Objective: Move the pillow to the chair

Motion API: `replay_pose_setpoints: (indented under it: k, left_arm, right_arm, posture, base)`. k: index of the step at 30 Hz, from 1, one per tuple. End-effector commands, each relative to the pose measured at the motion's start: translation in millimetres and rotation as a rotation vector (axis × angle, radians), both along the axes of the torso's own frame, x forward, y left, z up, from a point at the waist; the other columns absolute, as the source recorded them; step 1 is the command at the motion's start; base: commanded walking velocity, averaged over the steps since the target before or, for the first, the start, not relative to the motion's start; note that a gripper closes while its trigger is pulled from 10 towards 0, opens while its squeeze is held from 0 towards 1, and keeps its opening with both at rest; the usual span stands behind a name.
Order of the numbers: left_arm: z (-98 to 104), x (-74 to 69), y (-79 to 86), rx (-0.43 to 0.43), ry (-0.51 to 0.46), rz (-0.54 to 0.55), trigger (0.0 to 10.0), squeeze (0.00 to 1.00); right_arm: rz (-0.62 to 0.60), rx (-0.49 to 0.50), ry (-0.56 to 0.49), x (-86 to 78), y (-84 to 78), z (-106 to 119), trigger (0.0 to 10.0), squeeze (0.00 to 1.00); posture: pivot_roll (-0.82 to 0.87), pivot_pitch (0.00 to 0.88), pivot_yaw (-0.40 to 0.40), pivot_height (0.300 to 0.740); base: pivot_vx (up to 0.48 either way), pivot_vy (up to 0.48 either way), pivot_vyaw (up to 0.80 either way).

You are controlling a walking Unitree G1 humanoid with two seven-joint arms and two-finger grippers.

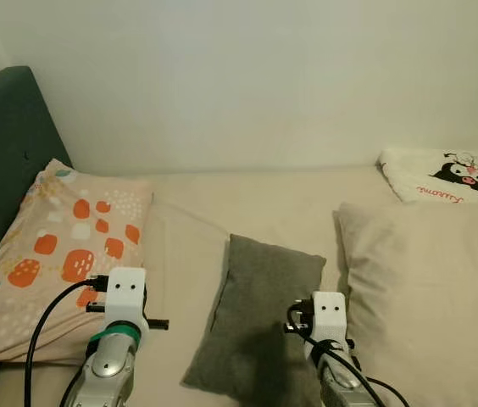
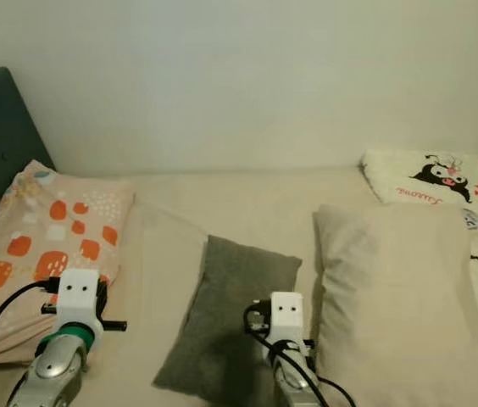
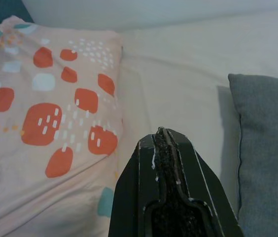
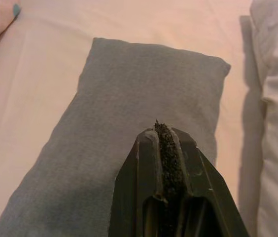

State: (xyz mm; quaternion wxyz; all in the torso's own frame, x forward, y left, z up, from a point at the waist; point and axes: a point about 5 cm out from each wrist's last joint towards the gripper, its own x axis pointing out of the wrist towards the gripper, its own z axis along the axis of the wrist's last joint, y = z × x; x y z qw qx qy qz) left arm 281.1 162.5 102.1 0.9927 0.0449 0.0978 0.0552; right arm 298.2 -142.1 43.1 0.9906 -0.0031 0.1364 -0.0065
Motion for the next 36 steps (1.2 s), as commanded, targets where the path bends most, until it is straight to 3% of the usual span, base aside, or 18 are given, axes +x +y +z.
replay_pose_setpoints:
  k: [1,9,14,25,36]
  left_arm:
    - [-6.6,-2.3,1.0,-0.009,0.029,-0.019,10.0,0.00]
    - [-11.9,-3.2,-13.6,0.002,0.044,-0.132,10.0,0.00]
    - [-19.5,-2.8,-24.9,0.043,0.065,-0.230,10.0,0.00]
    - [-16.4,9.1,-43.7,0.034,0.001,-0.282,10.0,0.00]
    - [-4.5,19.2,-42.3,0.031,-0.073,-0.274,10.0,0.00]
  right_arm:
    - [-0.029,-0.003,0.023,-1.0,-3.8,-3.6,10.0,0.00]
    - [-0.070,0.001,0.000,0.1,-9.0,0.1,10.0,0.00]
    - [-0.158,-0.046,-0.070,2.4,-21.4,9.5,10.0,0.00]
    - [-0.191,-0.093,-0.113,1.4,-44.3,20.7,10.0,0.00]
    - [-0.206,-0.053,-0.088,4.2,-40.4,16.2,10.0,0.00]
  posture:
    - [0.03,0.019,0.098,0.740]
    - [0.03,0.020,0.090,0.725]
    - [0.01,0.018,0.087,0.700]
    - [-0.09,0.025,0.093,0.640]
    - [-0.08,0.030,0.099,0.631]
  base:
    - [0.000,0.000,0.00]
    - [0.000,0.000,0.00]
    - [0.000,0.000,0.00]
    - [0.000,0.000,0.00]
    - [0.000,0.000,0.00]
